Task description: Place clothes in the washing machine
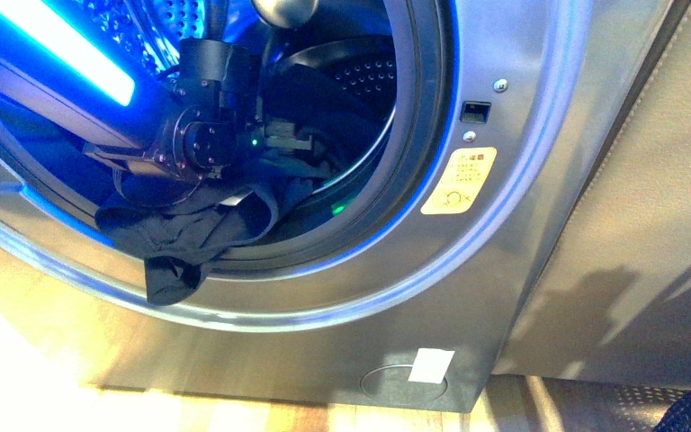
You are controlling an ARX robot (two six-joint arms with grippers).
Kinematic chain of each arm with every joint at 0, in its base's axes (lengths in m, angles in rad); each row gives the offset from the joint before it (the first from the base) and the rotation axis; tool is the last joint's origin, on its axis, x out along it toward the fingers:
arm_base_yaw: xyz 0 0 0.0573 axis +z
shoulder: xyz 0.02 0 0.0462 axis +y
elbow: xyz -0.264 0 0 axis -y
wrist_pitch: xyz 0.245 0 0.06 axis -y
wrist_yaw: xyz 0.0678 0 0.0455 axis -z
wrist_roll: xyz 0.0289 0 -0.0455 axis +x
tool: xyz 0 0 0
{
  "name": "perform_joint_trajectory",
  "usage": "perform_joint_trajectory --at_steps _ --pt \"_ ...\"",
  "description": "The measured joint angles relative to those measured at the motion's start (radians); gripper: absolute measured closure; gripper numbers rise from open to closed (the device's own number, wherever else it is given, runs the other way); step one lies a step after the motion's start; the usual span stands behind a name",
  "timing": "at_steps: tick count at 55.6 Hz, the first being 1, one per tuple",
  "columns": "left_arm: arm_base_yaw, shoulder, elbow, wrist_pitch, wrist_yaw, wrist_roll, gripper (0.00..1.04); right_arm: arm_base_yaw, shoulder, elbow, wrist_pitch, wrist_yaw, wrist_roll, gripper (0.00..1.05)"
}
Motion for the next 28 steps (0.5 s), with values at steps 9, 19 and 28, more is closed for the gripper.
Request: perform_joint_trajectory --at_steps 9,19,28 --pt "0.005 -0.041 -0.056 -0.003 -0.007 -0.014 0.07 0.000 -0.035 -0.010 -0.025 0.000 0.000 1.02" --pt "0.005 -0.117 -0.156 0.029 -0.014 -0.047 0.07 0.000 -0.201 -0.045 -0.162 -0.001 -0.001 1.02" --pt "-0.004 -0.193 -0.266 0.090 -0.016 -0.069 0.07 0.000 -0.208 -0.046 -0.163 -0.003 -0.001 1.02"
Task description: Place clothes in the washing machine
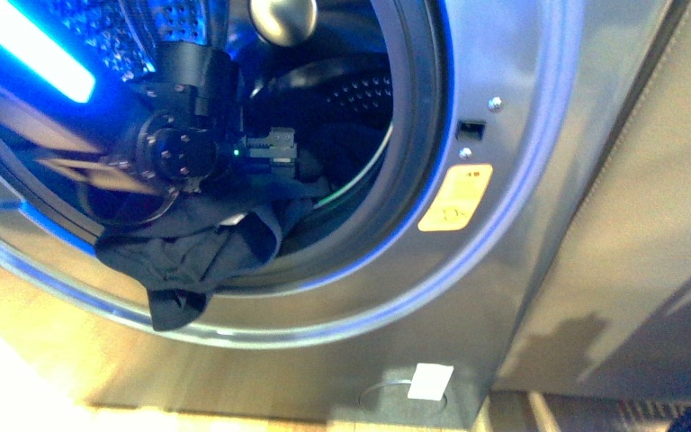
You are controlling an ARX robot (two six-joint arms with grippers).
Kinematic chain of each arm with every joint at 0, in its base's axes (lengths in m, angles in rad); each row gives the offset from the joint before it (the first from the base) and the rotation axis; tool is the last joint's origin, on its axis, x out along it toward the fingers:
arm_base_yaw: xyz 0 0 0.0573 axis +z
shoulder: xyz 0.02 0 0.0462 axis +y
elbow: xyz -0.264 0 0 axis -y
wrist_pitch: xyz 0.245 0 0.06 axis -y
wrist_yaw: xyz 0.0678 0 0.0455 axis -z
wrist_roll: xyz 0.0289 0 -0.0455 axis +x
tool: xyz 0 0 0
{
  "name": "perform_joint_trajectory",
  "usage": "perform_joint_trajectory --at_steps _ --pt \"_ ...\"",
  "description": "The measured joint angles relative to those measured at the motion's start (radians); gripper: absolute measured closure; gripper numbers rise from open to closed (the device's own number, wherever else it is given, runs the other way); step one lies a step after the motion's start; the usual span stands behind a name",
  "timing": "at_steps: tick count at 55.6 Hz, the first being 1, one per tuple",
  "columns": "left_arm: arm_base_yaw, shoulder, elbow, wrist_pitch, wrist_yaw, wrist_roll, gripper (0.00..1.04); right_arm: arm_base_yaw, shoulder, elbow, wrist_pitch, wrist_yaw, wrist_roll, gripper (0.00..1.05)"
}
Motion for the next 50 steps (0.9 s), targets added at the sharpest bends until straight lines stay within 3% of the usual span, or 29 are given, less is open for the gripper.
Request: perform_joint_trajectory --at_steps 50 --pt "-0.183 -0.569 -0.743 0.306 0.016 0.002 0.07 0.000 -0.001 0.000 0.000 0.000 0.000 1.02"
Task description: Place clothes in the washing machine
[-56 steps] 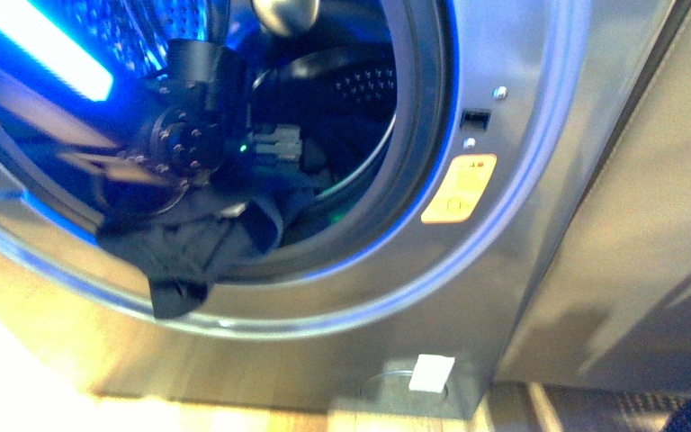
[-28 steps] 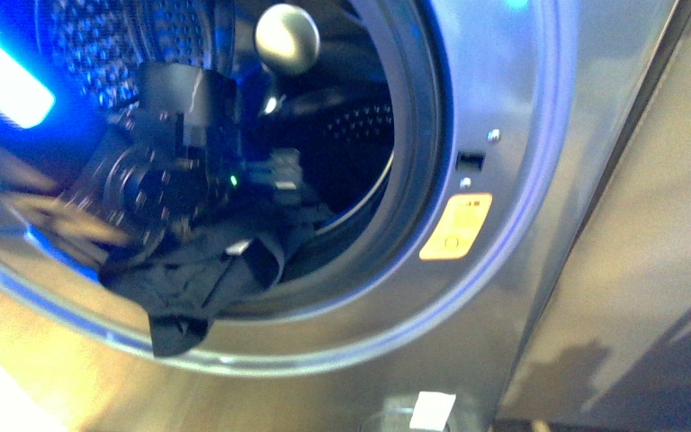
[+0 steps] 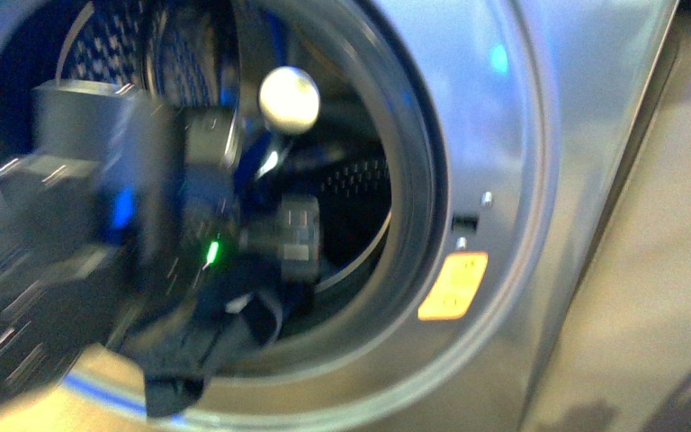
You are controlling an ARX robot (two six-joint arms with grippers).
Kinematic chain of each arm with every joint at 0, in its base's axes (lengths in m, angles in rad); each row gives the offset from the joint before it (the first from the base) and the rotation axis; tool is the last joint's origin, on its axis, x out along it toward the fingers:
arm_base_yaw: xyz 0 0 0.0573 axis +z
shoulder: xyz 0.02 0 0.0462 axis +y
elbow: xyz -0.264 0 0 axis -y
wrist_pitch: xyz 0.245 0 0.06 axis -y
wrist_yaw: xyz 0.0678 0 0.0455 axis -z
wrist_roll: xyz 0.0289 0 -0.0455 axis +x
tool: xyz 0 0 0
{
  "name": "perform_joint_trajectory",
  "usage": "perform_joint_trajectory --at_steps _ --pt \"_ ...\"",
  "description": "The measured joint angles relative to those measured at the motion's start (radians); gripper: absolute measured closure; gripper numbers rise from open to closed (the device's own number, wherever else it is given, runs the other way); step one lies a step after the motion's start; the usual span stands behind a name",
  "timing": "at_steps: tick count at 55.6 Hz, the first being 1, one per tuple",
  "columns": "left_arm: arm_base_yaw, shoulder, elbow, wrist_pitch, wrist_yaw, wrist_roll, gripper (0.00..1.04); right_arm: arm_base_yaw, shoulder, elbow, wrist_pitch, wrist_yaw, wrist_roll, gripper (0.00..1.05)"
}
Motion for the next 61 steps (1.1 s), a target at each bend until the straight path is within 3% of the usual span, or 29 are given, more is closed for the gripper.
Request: perform_joint_trajectory --at_steps 12,25,28,32,48,54,61 --pt "-0.031 -0.180 -0.127 -0.003 0.014 0.010 0.07 0.000 0.000 0.000 0.000 0.000 0.000 1.02" --pt "-0.077 -0.417 -0.189 -0.107 0.004 0.036 0.07 0.000 0.000 0.000 0.000 0.000 0.000 1.02" --pt "-0.086 -0.463 -0.214 -0.077 -0.120 0.039 0.16 0.000 0.000 0.000 0.000 0.000 0.000 1.02" --pt "-0.068 -0.550 -0.266 -0.106 -0.174 0.039 0.28 0.000 0.000 0.000 0.000 0.000 0.000 1.02" --pt "0.065 -0.953 -0.440 -0.331 -0.070 0.039 0.79 0.000 0.000 0.000 0.000 0.000 0.000 1.02" --pt "0.119 -1.153 -0.506 -0.467 -0.018 0.039 1.02 0.000 0.000 0.000 0.000 0.000 0.000 1.02" --pt "0.177 -1.371 -0.563 -0.636 0.039 0.040 1.01 0.000 0.000 0.000 0.000 0.000 0.000 1.02"
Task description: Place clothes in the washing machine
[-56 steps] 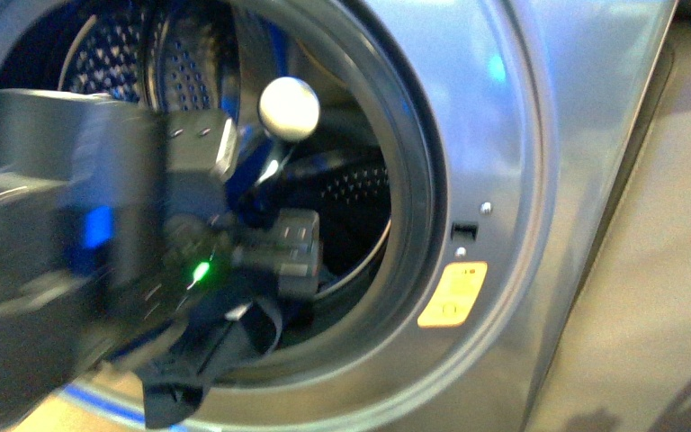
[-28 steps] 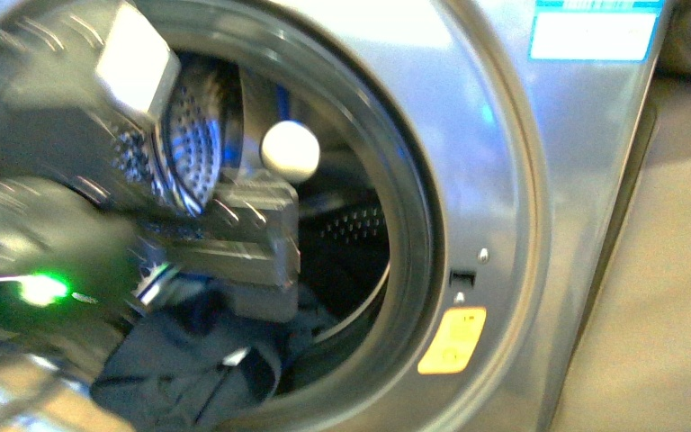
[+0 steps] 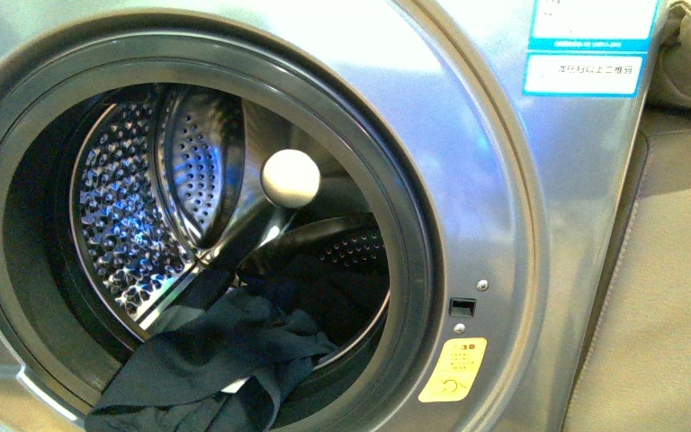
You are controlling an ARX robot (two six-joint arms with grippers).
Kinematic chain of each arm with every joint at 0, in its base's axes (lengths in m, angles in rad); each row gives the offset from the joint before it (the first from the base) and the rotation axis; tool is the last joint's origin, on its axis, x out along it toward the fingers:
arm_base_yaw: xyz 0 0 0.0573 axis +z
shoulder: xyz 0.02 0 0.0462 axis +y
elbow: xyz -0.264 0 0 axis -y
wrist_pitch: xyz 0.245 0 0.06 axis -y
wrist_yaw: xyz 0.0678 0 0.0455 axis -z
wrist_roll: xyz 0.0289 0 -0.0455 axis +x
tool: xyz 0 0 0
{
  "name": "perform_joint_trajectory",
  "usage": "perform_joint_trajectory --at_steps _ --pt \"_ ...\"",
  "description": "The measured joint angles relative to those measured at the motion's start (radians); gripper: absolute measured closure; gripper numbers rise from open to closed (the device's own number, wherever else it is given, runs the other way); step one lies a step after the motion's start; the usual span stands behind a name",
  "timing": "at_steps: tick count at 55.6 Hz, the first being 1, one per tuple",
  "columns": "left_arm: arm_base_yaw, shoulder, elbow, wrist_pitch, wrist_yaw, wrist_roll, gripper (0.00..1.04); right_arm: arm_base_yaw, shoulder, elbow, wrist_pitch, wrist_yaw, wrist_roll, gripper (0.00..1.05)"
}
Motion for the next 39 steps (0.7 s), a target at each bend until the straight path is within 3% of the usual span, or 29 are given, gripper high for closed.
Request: perform_joint_trajectory --at_steps 3,6,12,39 --pt "0.022 -0.108 -0.020 -0.090 0.022 0.000 1.01 0.000 0.000 0.000 0.000 0.000 0.000 1.02" --pt "0.090 -0.232 -0.039 -0.201 0.130 0.002 1.01 0.000 0.000 0.000 0.000 0.000 0.000 1.02" --pt "0.188 -0.350 -0.075 -0.229 0.175 0.002 1.01 0.000 0.000 0.000 0.000 0.000 0.000 1.02" --pt "0.194 -0.417 -0.154 -0.227 0.189 0.002 1.01 0.000 0.000 0.000 0.000 0.000 0.000 1.02"
